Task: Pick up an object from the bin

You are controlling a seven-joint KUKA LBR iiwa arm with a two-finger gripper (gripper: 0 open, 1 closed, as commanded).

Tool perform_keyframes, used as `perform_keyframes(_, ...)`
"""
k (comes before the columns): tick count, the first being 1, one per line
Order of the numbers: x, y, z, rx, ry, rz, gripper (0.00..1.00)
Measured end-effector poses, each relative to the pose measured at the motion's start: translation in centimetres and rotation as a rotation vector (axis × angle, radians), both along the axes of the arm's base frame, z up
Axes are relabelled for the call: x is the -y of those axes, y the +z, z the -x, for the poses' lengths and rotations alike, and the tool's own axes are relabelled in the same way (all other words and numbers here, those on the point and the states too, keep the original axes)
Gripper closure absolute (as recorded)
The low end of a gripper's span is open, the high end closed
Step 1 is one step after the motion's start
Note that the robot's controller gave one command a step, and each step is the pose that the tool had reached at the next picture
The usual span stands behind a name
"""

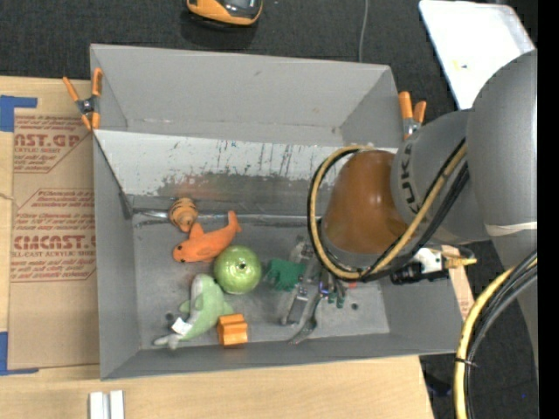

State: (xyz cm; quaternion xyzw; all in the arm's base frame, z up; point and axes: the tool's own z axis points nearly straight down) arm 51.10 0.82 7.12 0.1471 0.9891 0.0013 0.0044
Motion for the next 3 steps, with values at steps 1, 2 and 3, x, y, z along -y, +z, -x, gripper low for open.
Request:
perform_keyframes(1,-2.5,0.0,0.6,0.008,0.251,0.003,1.0)
perform_keyframes(2,-2.5,0.0,0.6,0.008,0.251,0.003,1.0)
perform_keyframes(3,0.5,0.0,2.1,0.009,0.149,-0.002,1.0)
